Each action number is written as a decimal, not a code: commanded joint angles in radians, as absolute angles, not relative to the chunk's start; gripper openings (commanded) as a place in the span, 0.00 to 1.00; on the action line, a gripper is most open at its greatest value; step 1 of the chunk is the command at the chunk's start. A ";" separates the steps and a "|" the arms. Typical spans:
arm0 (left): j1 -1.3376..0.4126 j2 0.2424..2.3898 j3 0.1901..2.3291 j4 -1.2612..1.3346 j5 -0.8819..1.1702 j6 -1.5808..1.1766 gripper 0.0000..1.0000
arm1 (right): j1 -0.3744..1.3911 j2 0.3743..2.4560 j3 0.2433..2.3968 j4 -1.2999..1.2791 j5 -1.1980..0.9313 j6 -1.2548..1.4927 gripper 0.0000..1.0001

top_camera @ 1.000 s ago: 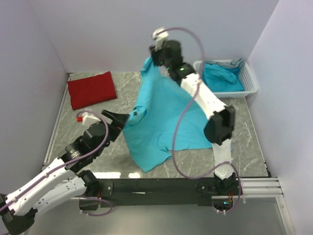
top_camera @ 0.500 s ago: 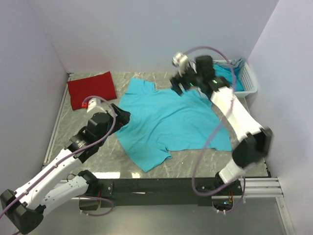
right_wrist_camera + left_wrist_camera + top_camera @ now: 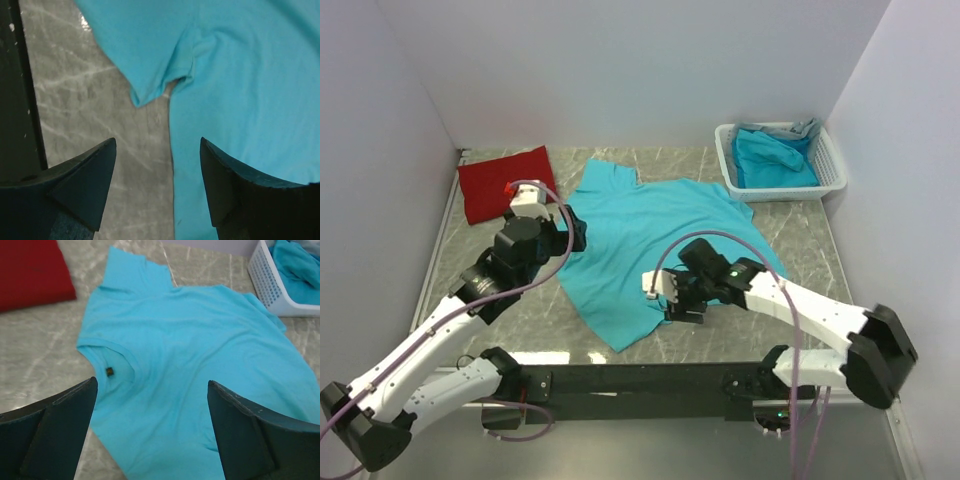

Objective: Fold and stack the t-shirts
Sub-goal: Flatten the tshirt out

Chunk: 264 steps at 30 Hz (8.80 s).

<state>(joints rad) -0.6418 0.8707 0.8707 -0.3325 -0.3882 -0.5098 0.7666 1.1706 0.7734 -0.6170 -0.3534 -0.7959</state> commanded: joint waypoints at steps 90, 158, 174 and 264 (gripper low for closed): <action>-0.626 0.701 0.735 -0.291 -0.479 -0.298 0.97 | -0.052 1.853 1.250 -0.552 -0.440 -0.256 0.35; -0.618 0.710 0.733 -0.284 -0.469 -0.291 0.95 | 0.698 1.937 1.327 -0.552 -0.055 -0.388 0.19; -0.615 0.712 0.732 -0.279 -0.454 -0.290 0.95 | 0.240 1.629 1.148 -0.410 0.164 -0.445 0.06; -0.259 2.365 1.934 -0.568 0.155 -0.104 0.48 | -0.189 1.351 1.098 -0.707 -0.969 -0.580 0.88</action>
<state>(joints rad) -0.2504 2.3909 1.9755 -0.4873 0.1944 -0.1371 -0.1791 1.3426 1.0485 -0.6888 -0.9379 -0.5674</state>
